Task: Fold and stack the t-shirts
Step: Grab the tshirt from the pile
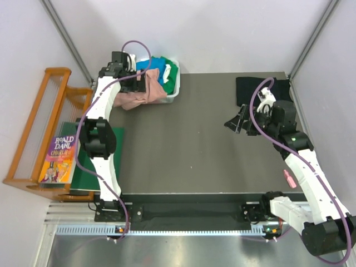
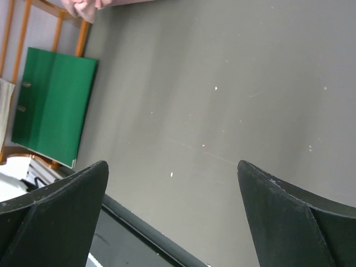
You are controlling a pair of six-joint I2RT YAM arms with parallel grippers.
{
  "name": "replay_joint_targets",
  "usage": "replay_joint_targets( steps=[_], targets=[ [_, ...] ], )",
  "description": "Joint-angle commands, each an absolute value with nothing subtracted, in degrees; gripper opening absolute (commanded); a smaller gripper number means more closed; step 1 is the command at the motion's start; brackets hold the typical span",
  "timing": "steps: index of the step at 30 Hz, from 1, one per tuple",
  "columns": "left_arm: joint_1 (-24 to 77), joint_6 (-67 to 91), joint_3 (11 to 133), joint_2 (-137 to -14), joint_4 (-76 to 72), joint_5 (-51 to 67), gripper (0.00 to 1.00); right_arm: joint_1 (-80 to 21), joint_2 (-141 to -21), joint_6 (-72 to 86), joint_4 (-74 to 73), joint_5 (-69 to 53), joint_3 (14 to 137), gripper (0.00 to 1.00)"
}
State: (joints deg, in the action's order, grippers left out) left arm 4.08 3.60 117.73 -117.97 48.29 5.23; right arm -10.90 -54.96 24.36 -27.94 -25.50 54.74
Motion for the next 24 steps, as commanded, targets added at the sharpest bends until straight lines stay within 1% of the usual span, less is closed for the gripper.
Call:
replay_joint_targets(
  steps=[1,6,7,8,9,10,11,12,13,15,17,18,19,21,22,24],
  targets=[
    [6.41,3.34,121.99,-119.7,49.31,1.06,0.99,-11.95,-54.93,25.31,-23.73,-28.03,55.63,1.0],
    [7.82,3.43,124.62,-122.69,49.31,0.44,0.98,-12.13,-55.72,25.49,-22.41,-29.0,55.63,0.99],
    [7.82,3.08,124.72,-122.96,49.57,0.53,0.92,-12.22,-55.98,25.58,-22.33,-29.09,55.63,1.0],
    [7.91,2.38,124.63,-123.13,49.74,2.44,0.81,-12.13,-56.33,25.66,-22.24,-29.53,55.63,1.0],
    [7.91,2.37,124.28,-123.13,49.92,3.16,0.68,-12.22,-56.6,25.66,-22.15,-29.53,55.63,1.0],
    [7.91,2.46,123.84,-122.79,49.92,3.51,0.35,-12.22,-56.6,25.66,-22.06,-29.53,55.63,1.0],
    [7.91,2.63,123.4,-121.83,49.83,3.69,0.23,-12.22,-56.78,25.75,-21.89,-29.71,55.55,0.99],
    [8.0,2.64,122.7,-121.21,49.75,4.04,0.12,-12.22,-56.86,25.75,-21.71,-29.71,55.46,0.96],
    [8.0,2.64,122.43,-120.68,49.75,3.87,0.08,-12.22,-56.95,25.66,-21.62,-29.71,55.37,0.94],
    [8.0,2.29,121.99,-119.1,49.83,3.87,0.1,-12.22,-57.22,25.84,-21.18,-29.88,55.28,0.9],
    [7.91,1.76,121.47,-117.78,49.83,3.61,0.11,-12.22,-57.39,26.01,-20.92,-30.23,55.2,0.88],
    [7.91,1.58,120.94,-117.43,49.92,3.52,0.09,-12.22,-57.39,26.1,-20.83,-30.41,55.28,0.86],
    [7.91,1.41,120.85,-117.25,50.1,3.6,0.0,-12.22,-57.39,26.1,-20.92,-30.5,55.28,0.85],
    [8.0,1.14,121.63,-116.19,52.1,5.35,0.0,-12.22,-56.87,26.1,-21.09,-30.94,55.37,0.83],
    [8.09,0.88,122.25,-115.5,52.82,8.41,0.0,-12.22,-56.69,25.76,-21.18,-30.94,55.37,0.82],
    [10.0,-1.21,124.35,-111.64,54.92,11.33,0.0,-12.3,-55.81,25.32,-21.97,-30.67,55.63,0.8]
  ],
)
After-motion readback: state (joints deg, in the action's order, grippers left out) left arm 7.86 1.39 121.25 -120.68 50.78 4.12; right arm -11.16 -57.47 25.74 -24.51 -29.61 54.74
